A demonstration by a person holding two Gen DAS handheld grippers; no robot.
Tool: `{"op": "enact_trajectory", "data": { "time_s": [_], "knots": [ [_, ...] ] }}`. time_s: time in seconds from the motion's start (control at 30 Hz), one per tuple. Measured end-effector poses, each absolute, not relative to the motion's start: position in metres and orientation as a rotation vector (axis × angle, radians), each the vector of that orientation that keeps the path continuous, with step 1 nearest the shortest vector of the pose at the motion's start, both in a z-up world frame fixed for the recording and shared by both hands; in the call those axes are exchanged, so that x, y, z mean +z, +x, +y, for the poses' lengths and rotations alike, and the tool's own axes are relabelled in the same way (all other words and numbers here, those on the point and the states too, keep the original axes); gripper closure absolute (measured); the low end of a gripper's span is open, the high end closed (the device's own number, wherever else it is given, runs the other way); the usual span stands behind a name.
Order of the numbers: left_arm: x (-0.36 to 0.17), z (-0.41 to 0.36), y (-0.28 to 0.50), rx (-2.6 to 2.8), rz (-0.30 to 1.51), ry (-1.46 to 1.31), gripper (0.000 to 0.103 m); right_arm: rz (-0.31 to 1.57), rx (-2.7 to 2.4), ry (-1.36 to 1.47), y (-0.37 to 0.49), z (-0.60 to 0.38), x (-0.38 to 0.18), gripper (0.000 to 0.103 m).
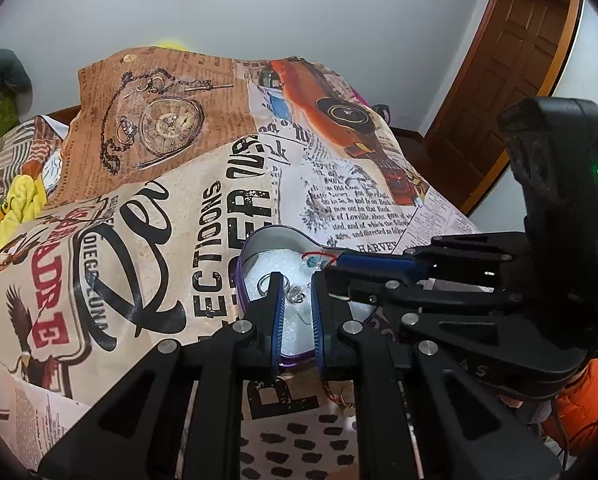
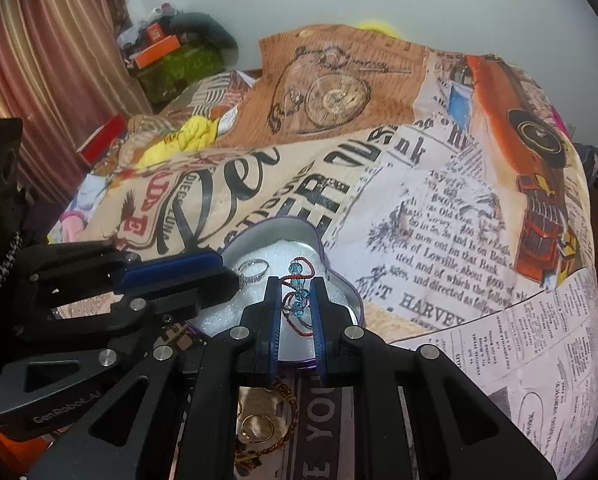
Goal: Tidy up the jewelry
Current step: 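Open both grippers to drop the earrings and charm into the tin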
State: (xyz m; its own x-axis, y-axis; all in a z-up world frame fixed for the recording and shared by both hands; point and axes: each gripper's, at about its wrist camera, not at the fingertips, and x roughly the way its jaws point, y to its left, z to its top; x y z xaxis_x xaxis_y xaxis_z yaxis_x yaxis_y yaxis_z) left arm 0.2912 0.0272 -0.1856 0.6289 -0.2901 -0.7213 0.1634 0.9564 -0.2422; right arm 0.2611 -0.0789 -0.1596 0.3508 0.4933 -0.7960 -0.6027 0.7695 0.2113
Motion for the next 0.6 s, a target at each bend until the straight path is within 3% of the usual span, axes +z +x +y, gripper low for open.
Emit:
{"op": "enact_trajectory", "data": {
  "time_s": [0.6],
  "knots": [
    [-0.168, 0.034, 0.279, -0.235, 0.831, -0.156, 0.092, 0.994, 0.698, -0.223, 0.253, -0.066, -0.158, 0.089]
  ]
}}
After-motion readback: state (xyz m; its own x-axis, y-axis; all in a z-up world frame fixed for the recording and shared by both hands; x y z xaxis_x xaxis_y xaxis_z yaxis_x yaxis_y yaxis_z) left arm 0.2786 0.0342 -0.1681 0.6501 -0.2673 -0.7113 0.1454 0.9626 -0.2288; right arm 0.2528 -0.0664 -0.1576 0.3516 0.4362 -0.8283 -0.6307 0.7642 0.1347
